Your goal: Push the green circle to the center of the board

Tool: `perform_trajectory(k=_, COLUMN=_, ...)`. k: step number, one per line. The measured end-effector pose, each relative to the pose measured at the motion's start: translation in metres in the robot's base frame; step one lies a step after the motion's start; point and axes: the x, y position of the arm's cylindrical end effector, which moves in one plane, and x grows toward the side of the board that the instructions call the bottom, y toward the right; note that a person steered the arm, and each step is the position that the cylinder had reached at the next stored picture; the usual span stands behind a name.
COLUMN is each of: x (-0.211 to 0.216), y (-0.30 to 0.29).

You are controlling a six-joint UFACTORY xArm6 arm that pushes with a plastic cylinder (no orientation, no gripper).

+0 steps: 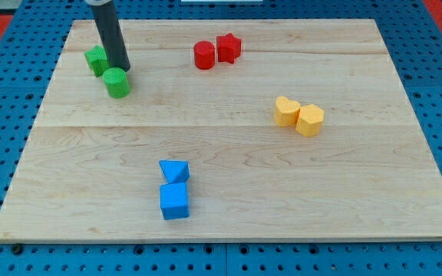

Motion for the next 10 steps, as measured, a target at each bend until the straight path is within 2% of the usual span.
perform_trajectory(k=1, x=0.004, y=-0.034)
perform_trajectory(k=2, x=0.046, y=-0.052)
perform_trajectory(k=4, x=0.042, y=0.061)
perform_trajectory(k=5, x=-0.003, y=0.06)
perform_trajectory(k=6, x=0.019, y=0.095)
perform_trajectory(k=7, x=0.045, y=0.105)
perform_trajectory(k=8, x=0.026, y=0.035)
perform_trajectory(k=9, x=0.056, y=-0.075)
perform_trajectory(k=10, x=0.05, y=-0.133)
